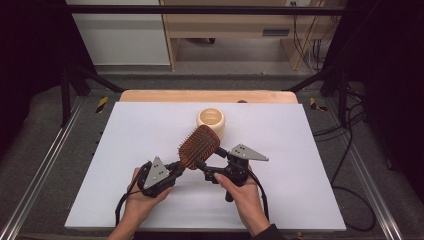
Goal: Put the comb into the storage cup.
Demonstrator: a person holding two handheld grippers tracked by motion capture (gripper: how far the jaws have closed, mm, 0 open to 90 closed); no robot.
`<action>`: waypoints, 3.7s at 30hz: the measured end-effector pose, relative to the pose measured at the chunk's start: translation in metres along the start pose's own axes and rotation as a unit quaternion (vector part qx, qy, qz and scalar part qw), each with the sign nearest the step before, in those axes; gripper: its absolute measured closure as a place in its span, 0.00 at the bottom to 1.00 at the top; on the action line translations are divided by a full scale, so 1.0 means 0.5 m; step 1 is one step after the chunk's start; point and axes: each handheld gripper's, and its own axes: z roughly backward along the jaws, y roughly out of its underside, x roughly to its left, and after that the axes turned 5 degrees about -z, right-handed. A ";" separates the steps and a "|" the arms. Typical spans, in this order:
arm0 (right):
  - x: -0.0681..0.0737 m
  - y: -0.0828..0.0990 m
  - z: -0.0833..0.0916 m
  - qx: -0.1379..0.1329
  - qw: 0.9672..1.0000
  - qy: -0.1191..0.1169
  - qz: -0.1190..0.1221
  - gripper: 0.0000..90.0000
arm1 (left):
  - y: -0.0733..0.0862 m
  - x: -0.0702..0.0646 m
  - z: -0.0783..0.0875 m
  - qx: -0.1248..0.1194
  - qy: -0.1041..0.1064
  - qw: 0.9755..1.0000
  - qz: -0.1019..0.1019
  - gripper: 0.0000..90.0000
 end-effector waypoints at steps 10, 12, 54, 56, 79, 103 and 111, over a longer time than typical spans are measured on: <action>0.006 -0.016 -0.013 -0.015 1.000 -0.014 -0.024 0.18 | -0.006 -0.007 0.002 -0.011 0.001 1.000 -0.007 0.81; 0.006 -0.019 -0.013 -0.020 0.999 -0.017 -0.031 0.20 | -0.006 -0.007 0.003 -0.012 0.001 1.000 -0.006 0.81; 0.019 -0.053 -0.015 -0.073 0.992 -0.063 -0.084 0.57 | -0.008 -0.002 0.009 -0.058 0.002 0.998 0.031 0.72; 0.018 -0.058 -0.014 -0.074 0.993 -0.059 -0.078 0.57 | -0.011 0.001 0.014 -0.066 -0.004 0.997 0.039 0.64; -0.095 -0.126 0.061 -0.106 0.990 0.017 -0.088 0.57 | 0.047 0.093 0.080 -0.073 -0.092 0.984 0.131 0.06; -0.156 -0.212 0.091 -0.097 0.989 0.080 -0.073 0.57 | 0.119 0.105 0.149 -0.066 -0.165 0.970 0.169 0.06; -0.158 -0.248 0.109 -0.099 0.989 0.090 -0.063 0.57 | 0.123 0.108 0.152 -0.067 -0.173 0.968 0.169 0.06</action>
